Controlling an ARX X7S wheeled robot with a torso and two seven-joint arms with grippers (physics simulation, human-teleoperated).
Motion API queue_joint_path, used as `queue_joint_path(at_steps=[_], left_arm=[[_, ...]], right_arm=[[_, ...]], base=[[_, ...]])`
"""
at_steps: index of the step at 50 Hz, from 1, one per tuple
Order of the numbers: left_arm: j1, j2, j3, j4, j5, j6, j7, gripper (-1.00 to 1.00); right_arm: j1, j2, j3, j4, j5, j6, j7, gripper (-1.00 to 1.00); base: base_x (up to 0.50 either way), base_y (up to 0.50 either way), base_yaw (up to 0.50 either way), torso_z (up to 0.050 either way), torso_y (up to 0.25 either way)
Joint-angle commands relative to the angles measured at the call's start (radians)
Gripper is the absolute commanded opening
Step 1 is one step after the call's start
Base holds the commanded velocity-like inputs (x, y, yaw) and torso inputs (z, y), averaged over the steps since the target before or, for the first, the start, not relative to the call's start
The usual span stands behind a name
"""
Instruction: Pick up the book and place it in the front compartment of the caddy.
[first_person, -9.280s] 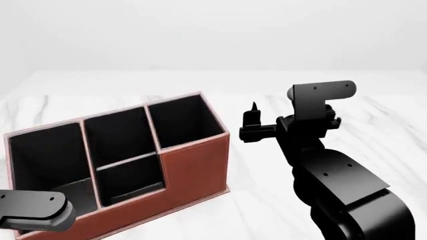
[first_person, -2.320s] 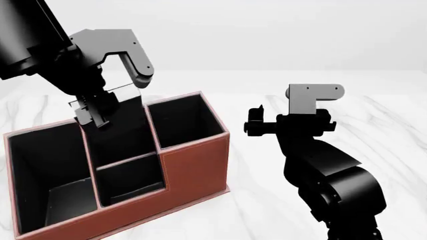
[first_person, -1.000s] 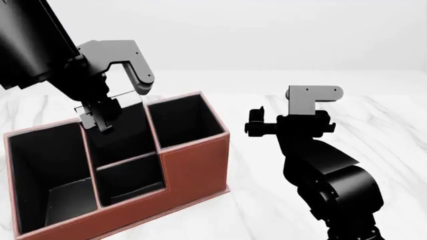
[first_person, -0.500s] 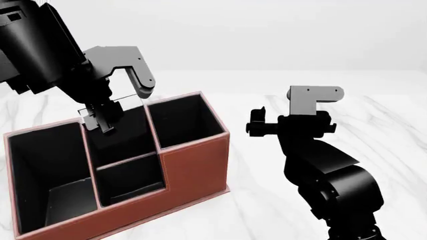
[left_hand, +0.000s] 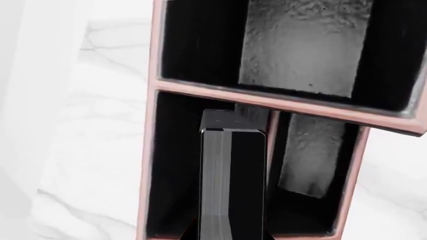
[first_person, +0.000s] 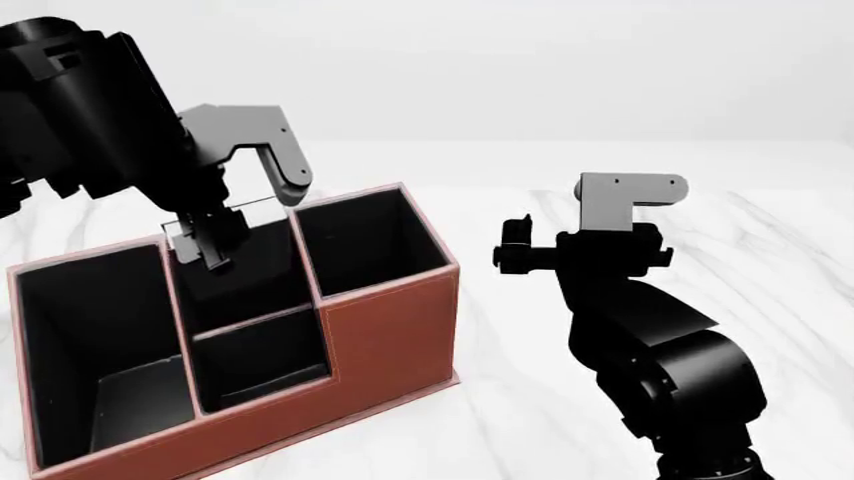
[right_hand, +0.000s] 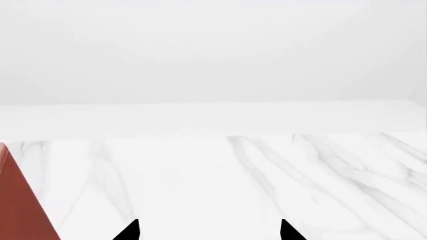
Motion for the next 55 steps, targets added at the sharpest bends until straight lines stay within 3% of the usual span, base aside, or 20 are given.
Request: queue_joint_path(at_steps=[1,55], left_arm=[[0.022,0.021,0.006,-0.069,0.044,0.050,0.007,-1.00],[0.090,0.013,0.000,-0.190,0.087,0.188,0.071,-1.00]], right_arm=[[0.004,0.001,-0.003,0.013,0.002,-0.008,0.000,1.00],[0.011,0.003,-0.024,0.071,0.001,-0.047,0.001,1.00]], base=[[0.00,0.00,0.00,0.000,0.000],[0.00,0.00,0.00,0.000,0.001]])
